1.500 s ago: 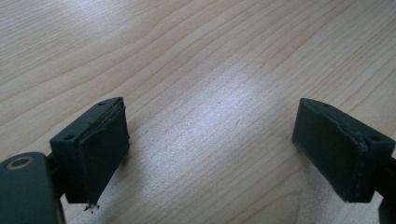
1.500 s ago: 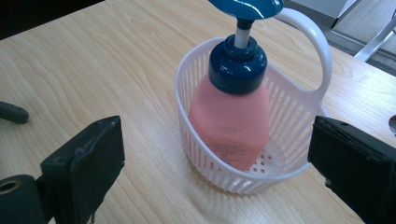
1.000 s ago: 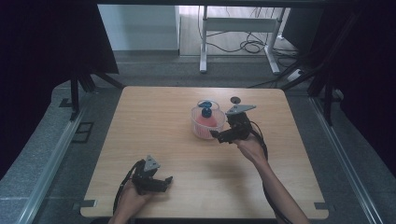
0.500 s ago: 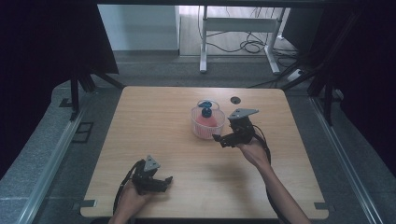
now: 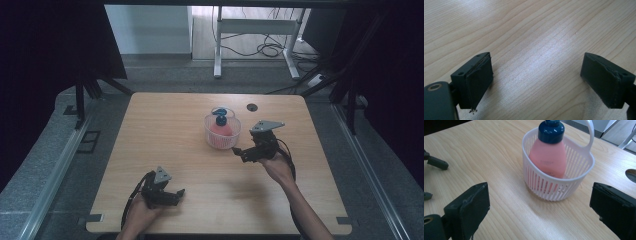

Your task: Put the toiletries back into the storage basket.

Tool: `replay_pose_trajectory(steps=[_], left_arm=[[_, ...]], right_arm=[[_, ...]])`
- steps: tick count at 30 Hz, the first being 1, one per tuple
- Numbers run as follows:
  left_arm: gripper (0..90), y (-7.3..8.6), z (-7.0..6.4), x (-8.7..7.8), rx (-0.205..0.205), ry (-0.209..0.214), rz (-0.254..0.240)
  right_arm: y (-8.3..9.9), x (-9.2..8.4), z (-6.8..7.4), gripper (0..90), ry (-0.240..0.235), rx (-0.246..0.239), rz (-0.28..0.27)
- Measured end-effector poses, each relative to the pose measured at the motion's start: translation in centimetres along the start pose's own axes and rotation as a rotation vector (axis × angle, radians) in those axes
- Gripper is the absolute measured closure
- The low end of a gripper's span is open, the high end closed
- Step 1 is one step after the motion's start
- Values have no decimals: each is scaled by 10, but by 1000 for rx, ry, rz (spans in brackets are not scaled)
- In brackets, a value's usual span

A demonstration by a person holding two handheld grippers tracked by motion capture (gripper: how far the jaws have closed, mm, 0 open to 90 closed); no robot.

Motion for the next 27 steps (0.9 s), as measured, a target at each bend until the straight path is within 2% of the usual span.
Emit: replay_pose_trajectory(steps=[8, 16, 27], left_arm=[[103, 0, 0, 0, -6, 0, -5], [103, 0, 0, 0, -3, 0, -5], [103, 0, 0, 0, -4, 0, -5]], right_arm=[[10, -10, 1, 30, 2, 12, -10], [21, -17, 2, 29, 19, -2, -10], [43, -30, -1, 29, 39, 7, -1]])
Point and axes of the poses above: each handheld gripper's, and its own axes: x roughly forward along the jaws, y roughly out of its underside, z roughly to its left, the point moved 10 cm from there along x, roughly forward along the jaws
